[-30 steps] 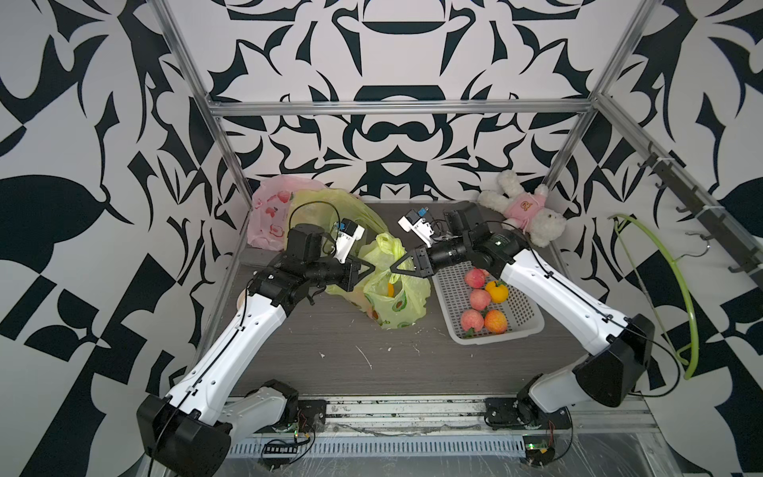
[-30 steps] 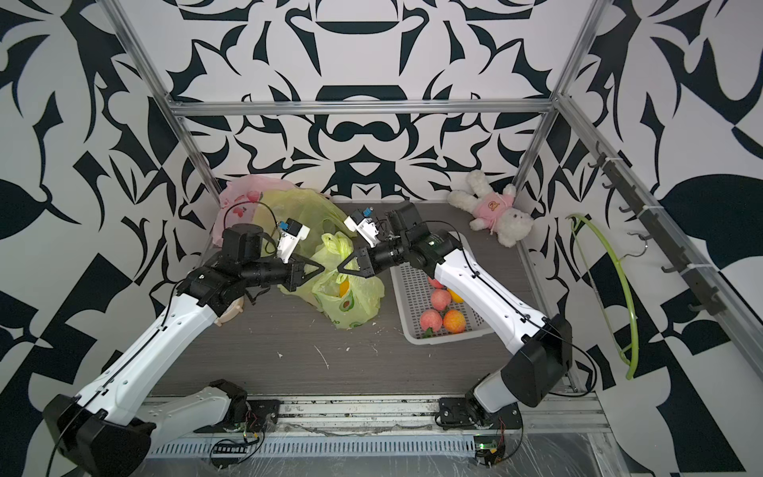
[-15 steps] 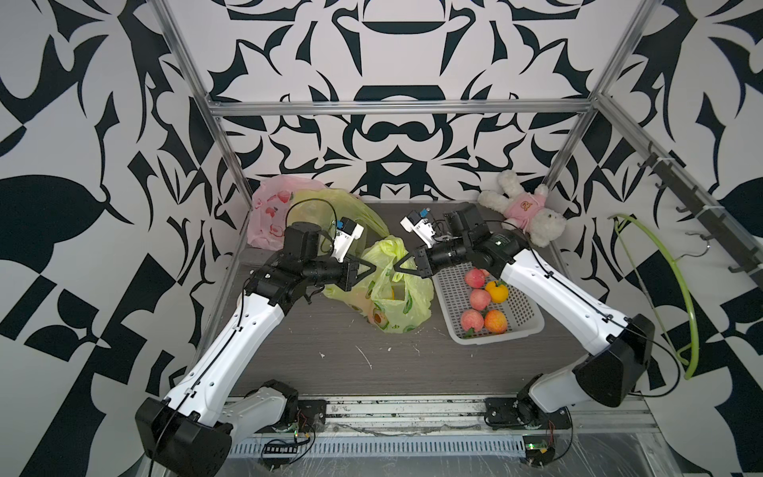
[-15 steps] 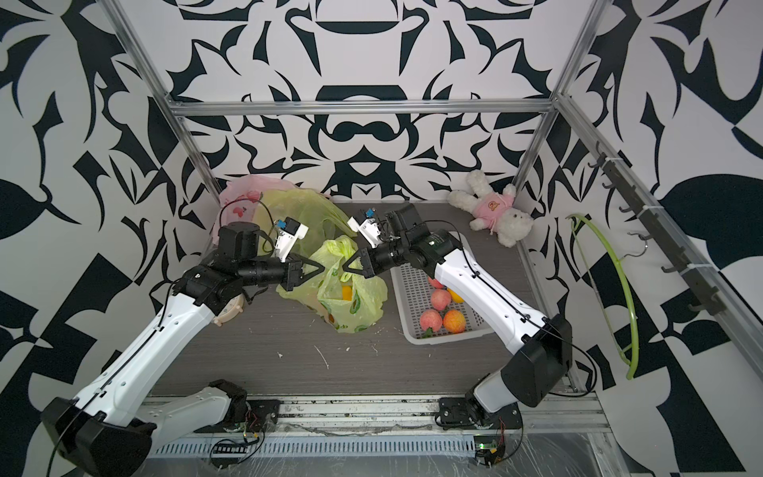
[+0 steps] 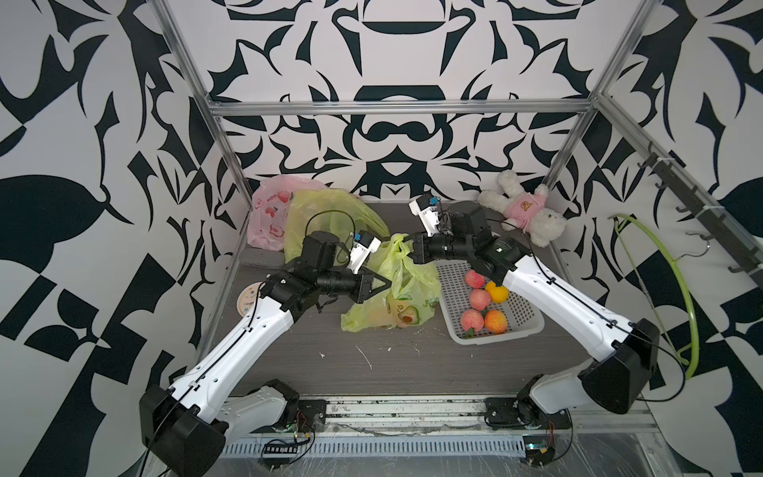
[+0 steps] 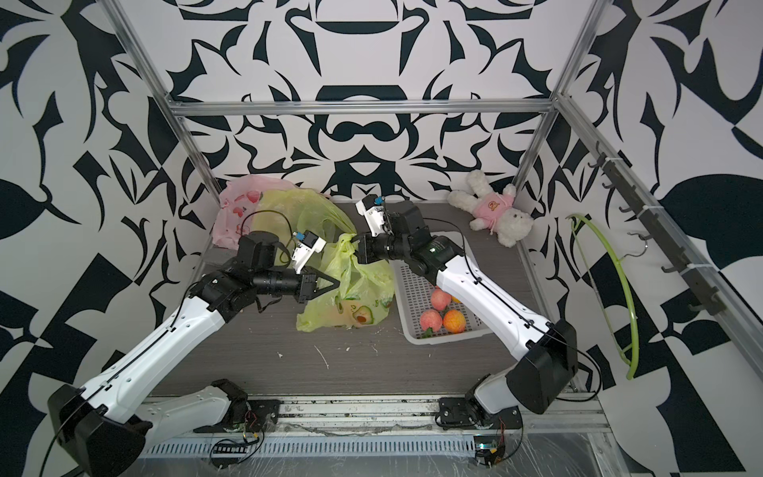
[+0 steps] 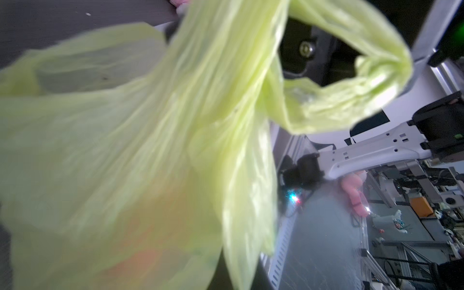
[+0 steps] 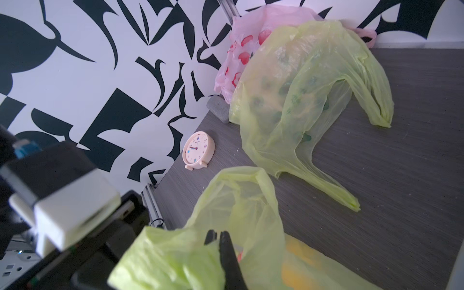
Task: Place the peach into a plastic bag & tie a knot
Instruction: Cross the plastic bag at the center of the board.
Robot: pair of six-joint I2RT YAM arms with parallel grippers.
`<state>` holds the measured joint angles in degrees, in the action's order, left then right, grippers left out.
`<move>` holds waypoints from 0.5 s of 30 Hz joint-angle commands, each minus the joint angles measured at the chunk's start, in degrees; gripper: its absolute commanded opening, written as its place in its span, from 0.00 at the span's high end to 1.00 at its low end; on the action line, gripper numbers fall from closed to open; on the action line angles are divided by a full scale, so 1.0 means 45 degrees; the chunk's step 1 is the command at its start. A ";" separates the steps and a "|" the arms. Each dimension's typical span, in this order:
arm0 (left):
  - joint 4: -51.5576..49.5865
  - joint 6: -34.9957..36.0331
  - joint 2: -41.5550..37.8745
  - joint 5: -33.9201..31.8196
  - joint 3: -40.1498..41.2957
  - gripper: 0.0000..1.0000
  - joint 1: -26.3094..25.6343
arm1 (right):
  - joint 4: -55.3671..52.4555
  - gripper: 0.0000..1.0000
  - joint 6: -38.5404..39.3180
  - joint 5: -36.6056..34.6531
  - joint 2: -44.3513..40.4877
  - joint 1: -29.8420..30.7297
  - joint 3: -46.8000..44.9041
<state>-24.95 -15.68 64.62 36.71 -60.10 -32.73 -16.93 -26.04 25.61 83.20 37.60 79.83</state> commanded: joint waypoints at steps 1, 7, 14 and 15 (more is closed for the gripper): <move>0.1258 -0.0599 -0.0009 -0.0110 0.0333 1.00 -0.0303 | 0.1580 1.00 -0.0258 -0.1213 -0.0176 0.0468 0.0102; 0.2267 -0.1094 -0.0289 -0.0153 0.0916 1.00 -0.0331 | 0.4171 1.00 -0.1725 -0.0436 -0.0493 0.0471 -0.1036; 0.3693 -0.1943 -0.0613 -0.0150 0.2257 1.00 -0.0341 | 0.8206 1.00 -0.4527 0.0239 -0.0700 0.0354 -0.2827; 0.3909 -0.2086 -0.0612 -0.0097 0.2398 1.00 -0.0362 | 0.8536 1.00 -0.4708 0.0176 -0.0668 0.0354 -0.2966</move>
<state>-11.77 -22.52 62.61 35.22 -51.18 -34.06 7.97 -40.80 25.52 82.43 39.33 67.13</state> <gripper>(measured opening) 0.041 0.047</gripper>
